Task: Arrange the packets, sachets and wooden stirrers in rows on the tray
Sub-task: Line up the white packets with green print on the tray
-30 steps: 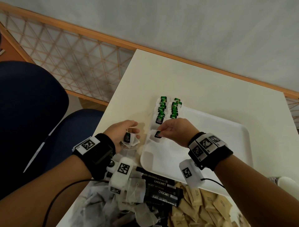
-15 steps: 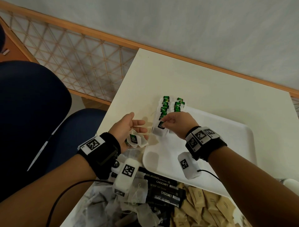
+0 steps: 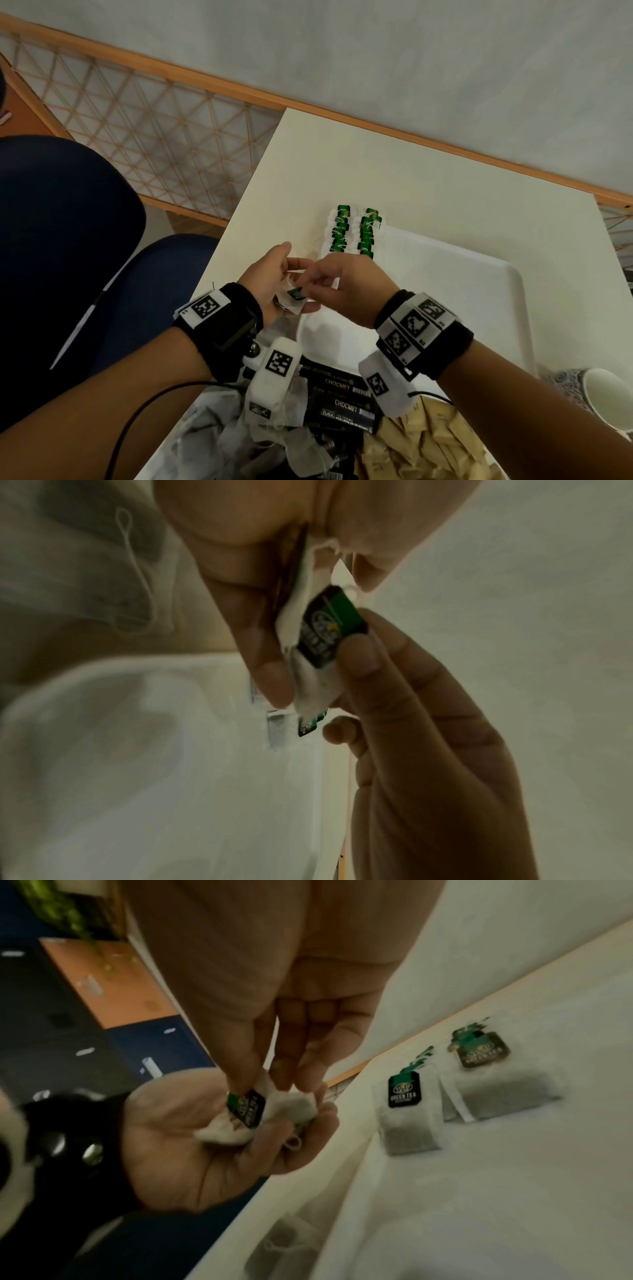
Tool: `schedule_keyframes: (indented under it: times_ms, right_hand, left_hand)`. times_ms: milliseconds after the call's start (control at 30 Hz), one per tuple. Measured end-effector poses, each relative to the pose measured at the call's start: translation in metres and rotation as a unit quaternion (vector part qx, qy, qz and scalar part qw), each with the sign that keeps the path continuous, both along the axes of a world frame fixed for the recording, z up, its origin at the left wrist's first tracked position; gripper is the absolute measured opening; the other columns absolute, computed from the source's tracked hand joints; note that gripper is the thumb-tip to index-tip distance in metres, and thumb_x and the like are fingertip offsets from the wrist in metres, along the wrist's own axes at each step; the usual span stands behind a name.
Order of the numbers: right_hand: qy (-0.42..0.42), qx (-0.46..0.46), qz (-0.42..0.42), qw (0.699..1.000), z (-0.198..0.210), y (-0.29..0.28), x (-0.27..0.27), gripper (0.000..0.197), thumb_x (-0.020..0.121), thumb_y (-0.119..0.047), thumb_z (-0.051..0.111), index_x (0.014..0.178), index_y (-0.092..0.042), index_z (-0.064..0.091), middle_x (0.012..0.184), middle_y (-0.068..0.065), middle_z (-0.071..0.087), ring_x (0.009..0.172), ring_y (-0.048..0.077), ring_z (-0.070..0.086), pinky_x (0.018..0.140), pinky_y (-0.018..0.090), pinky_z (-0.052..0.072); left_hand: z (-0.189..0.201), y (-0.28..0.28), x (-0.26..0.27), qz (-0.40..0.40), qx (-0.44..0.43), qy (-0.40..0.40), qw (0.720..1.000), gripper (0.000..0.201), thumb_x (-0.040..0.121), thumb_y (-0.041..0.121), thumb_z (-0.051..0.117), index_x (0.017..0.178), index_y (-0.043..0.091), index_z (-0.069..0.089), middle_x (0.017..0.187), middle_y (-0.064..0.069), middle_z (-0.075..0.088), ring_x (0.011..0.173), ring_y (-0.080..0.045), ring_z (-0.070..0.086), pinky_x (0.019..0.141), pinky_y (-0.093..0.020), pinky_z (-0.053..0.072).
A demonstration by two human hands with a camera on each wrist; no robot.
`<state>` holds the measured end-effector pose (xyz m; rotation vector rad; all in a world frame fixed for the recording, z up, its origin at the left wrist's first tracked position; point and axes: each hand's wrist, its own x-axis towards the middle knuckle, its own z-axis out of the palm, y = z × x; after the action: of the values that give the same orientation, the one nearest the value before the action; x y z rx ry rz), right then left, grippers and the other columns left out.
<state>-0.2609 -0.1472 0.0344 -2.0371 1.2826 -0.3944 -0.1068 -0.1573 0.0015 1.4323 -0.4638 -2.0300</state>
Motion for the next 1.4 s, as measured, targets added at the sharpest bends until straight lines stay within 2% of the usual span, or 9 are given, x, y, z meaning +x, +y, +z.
schedule_keyframes:
  times_ms: [200,333,567,700,833,967,1067,1233,1400]
  right_hand:
    - [-0.111,0.073,-0.158,0.978,0.005,-0.011,-0.020,0.005,0.086,-0.015,0.068,0.087,-0.019,0.071,0.068,-0.016,0.065,0.058,-0.009,0.056,0.058,0.004,0.040]
    - [-0.096,0.072,-0.175,0.977,0.003,-0.014,-0.030,0.013,0.085,-0.018,0.068,0.096,-0.023,0.071,0.068,0.002,0.064,0.056,-0.001,0.052,0.058,0.006,0.039]
    - [-0.019,0.093,-0.126,0.987,-0.001,-0.013,-0.045,0.008,0.082,-0.020,0.071,0.082,-0.028,0.072,0.060,-0.012,0.064,0.057,-0.002,0.055,0.060,0.010,0.042]
    - [0.035,0.134,-0.136,0.981,-0.017,-0.015,-0.059,0.013,0.082,-0.020,0.070,0.078,-0.032,0.066,0.071,-0.004,0.070,0.064,0.005,0.062,0.070,0.022,0.051]
    - [0.072,0.120,-0.179,0.974,-0.031,-0.024,-0.073,0.017,0.084,-0.023,0.066,0.078,-0.037,0.061,0.068,-0.006,0.068,0.070,0.007,0.063,0.065,0.024,0.045]
    - [0.079,0.098,-0.219,0.968,-0.038,-0.034,-0.080,0.007,0.086,-0.025,0.065,0.084,-0.032,0.063,0.066,-0.012,0.063,0.069,0.006,0.059,0.059,0.020,0.039]
    - [0.088,0.089,-0.224,0.966,-0.041,-0.038,-0.082,0.005,0.085,-0.028,0.065,0.086,-0.032,0.063,0.070,-0.012,0.063,0.075,0.010,0.060,0.060,0.020,0.040]
    - [0.083,0.009,-0.226,0.971,-0.037,-0.032,-0.076,0.014,0.084,-0.031,0.066,0.094,-0.037,0.059,0.085,-0.009,0.061,0.078,0.008,0.056,0.071,0.025,0.045]
    - [-0.006,-0.023,-0.038,0.999,-0.016,-0.002,-0.046,0.035,0.070,-0.049,0.072,0.101,-0.038,0.063,0.087,-0.020,0.056,0.080,-0.001,0.053,0.073,0.014,0.044]
  left_hand:
    - [0.002,0.006,-0.001,-0.101,-0.045,-0.017,0.994,0.038,0.087,0.049,0.057,0.099,0.013,0.064,0.088,-0.006,0.066,0.075,-0.022,0.065,0.053,-0.028,0.052]
    - [-0.002,0.009,-0.003,-0.122,-0.080,-0.038,0.989,0.019,0.076,0.023,0.074,0.083,0.013,0.059,0.090,-0.009,0.065,0.069,-0.019,0.061,0.050,-0.024,0.046]
    - [-0.006,0.010,-0.004,-0.092,-0.076,-0.067,0.991,0.002,0.086,0.013,0.067,0.086,0.012,0.066,0.081,-0.008,0.065,0.066,-0.020,0.060,0.046,-0.025,0.047]
    - [-0.009,0.005,0.000,-0.035,-0.057,-0.061,0.996,0.023,0.089,-0.007,0.046,0.098,0.008,0.062,0.088,-0.010,0.060,0.078,-0.021,0.057,0.054,-0.030,0.053]
    - [-0.010,0.002,0.005,-0.035,-0.057,-0.068,0.995,0.039,0.082,-0.023,0.038,0.094,0.008,0.058,0.089,-0.009,0.058,0.081,-0.020,0.057,0.055,-0.028,0.054]
    - [-0.007,0.001,0.006,-0.057,-0.065,-0.064,0.994,0.036,0.085,-0.020,0.036,0.097,0.005,0.060,0.086,-0.016,0.060,0.070,-0.021,0.056,0.044,-0.018,0.045]
    - [-0.009,0.001,0.002,-0.057,-0.062,-0.060,0.995,0.032,0.090,-0.013,0.039,0.107,0.003,0.061,0.090,-0.015,0.064,0.070,-0.019,0.062,0.054,-0.021,0.053]
    - [-0.011,0.002,-0.004,-0.039,-0.067,-0.054,0.995,0.030,0.092,-0.011,0.041,0.100,0.007,0.064,0.093,-0.010,0.066,0.081,-0.020,0.066,0.059,-0.022,0.056]
    - [-0.007,0.002,-0.011,-0.024,-0.054,-0.029,0.998,0.035,0.089,-0.017,0.036,0.098,0.005,0.062,0.084,-0.010,0.071,0.079,-0.022,0.066,0.059,-0.026,0.057]
